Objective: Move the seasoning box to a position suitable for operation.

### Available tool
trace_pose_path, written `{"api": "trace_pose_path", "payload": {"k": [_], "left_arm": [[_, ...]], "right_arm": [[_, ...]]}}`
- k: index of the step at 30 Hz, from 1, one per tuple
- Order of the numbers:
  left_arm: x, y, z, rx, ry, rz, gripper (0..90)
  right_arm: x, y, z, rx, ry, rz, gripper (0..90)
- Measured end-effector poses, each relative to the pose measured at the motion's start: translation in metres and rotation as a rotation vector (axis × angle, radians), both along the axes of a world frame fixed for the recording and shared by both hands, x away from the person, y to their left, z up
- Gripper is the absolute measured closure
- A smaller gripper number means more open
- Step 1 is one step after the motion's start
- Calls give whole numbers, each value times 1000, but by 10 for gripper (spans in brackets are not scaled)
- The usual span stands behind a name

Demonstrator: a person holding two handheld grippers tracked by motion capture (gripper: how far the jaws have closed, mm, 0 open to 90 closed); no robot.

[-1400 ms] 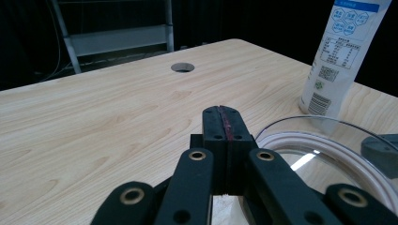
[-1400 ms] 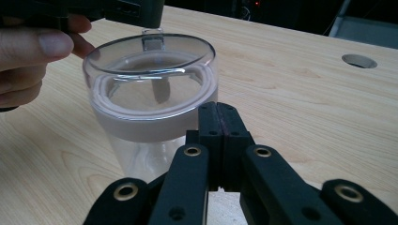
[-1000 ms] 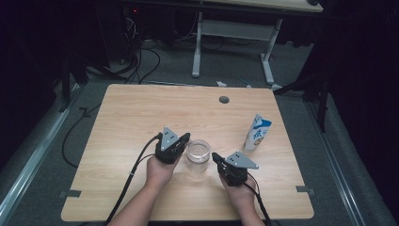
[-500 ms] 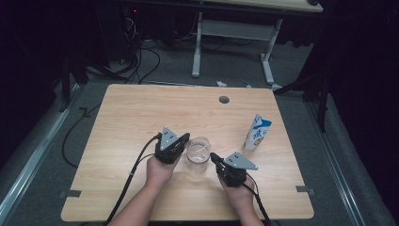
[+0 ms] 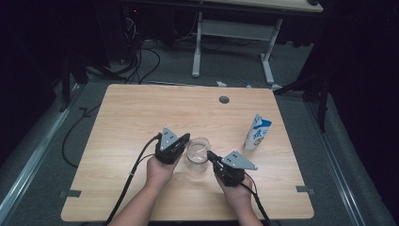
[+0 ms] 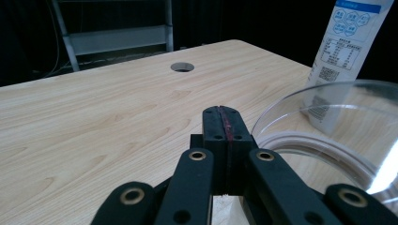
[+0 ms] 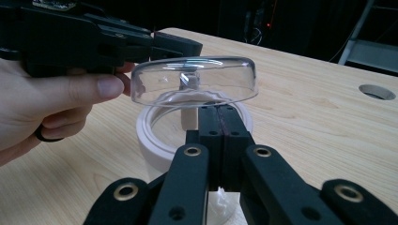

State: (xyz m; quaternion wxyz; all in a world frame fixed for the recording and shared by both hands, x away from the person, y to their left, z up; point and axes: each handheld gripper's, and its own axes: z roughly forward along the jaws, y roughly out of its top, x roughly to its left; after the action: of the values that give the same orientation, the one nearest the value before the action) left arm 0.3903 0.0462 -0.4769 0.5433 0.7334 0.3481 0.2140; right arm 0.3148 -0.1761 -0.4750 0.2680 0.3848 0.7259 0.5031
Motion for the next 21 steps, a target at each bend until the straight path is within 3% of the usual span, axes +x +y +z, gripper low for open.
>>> {"api": "trace_pose_path", "payload": {"k": [4, 10, 16, 21], "left_arm": [[-3, 8, 1, -27, 2, 10, 899], [-17, 25, -2, -26, 25, 24, 876], [-38, 35, -11, -39, 49, -5, 885], [-55, 29, -14, -42, 53, -48, 896]], "right_arm": [[-1, 1, 1, -2, -4, 1, 899], [-3, 0, 1, -1, 1, 4, 899], [-3, 0, 1, 4, 6, 5, 900], [-4, 3, 1, 1, 8, 9, 900]]}}
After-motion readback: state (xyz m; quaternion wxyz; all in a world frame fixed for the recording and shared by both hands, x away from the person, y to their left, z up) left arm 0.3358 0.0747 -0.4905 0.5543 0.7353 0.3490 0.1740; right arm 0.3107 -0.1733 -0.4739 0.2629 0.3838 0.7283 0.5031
